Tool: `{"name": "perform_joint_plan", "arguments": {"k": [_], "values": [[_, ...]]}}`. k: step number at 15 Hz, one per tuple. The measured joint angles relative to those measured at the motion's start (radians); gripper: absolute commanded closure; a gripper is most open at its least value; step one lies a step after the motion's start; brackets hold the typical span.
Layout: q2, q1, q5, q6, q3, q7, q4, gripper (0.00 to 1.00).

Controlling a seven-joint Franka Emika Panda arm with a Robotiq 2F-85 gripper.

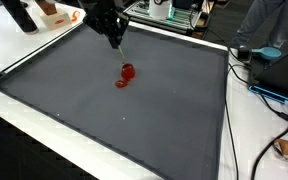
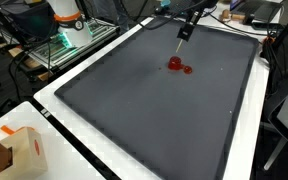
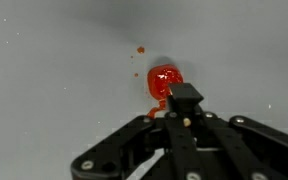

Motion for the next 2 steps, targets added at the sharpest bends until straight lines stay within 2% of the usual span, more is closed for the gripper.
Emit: {"name": "perform_joint_plan", "arguments": {"k": [2], "values": [[0.000,0.000,0.000,0.001,0.001,0.000,-0.001,0.87]]}}
